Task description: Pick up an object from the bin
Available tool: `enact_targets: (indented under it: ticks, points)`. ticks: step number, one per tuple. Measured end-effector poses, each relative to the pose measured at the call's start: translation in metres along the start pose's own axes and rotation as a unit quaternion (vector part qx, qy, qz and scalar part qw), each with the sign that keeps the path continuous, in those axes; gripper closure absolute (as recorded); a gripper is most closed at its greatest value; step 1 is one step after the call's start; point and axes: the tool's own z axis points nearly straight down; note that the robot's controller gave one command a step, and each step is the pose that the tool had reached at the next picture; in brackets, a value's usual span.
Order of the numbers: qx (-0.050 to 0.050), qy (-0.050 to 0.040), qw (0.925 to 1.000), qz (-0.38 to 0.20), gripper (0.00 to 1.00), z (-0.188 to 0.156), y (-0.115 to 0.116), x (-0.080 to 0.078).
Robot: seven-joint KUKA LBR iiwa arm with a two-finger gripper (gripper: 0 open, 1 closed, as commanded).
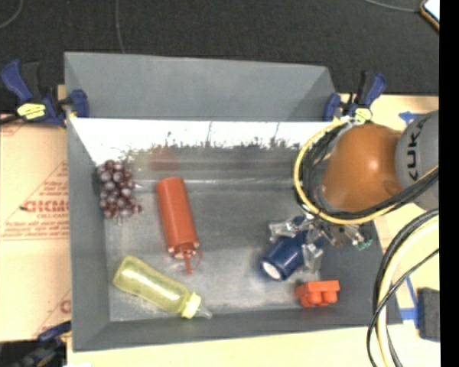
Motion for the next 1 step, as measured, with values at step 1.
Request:
enact_targets:
  ticks: [1]
  points:
    - [-0.002, 0.0022, 1.0000, 0.001, 1.00, -0.0446, 0.0005, 0.0007]
